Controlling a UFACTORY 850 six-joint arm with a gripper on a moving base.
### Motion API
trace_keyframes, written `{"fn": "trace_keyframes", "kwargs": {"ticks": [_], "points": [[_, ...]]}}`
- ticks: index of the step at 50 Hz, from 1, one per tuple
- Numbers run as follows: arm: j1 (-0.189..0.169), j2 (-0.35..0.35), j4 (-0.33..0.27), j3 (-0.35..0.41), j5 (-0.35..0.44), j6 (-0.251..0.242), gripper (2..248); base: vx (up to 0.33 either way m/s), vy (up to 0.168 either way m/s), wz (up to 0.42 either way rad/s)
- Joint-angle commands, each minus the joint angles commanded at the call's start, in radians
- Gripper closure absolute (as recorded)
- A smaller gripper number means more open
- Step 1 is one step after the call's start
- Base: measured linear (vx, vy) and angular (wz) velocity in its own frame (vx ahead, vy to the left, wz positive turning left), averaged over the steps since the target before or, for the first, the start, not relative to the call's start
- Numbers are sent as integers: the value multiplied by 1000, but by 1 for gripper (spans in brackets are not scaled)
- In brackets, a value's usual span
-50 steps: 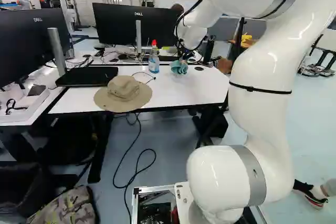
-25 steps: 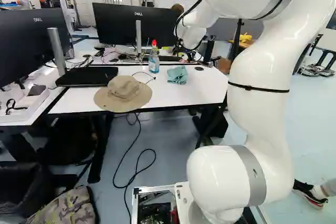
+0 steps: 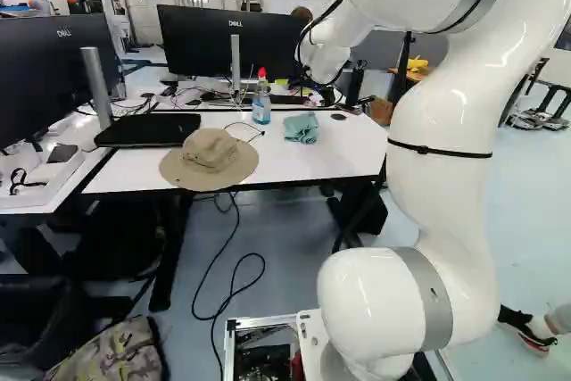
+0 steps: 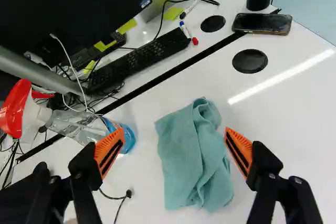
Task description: Clean the table with the green towel
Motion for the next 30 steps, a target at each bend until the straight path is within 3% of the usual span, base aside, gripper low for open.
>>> {"fn": "trace_keyframes", "kwargs": {"ticks": [30], "points": [[22, 97, 0, 113, 0, 0, 3, 0, 0, 0]]}}
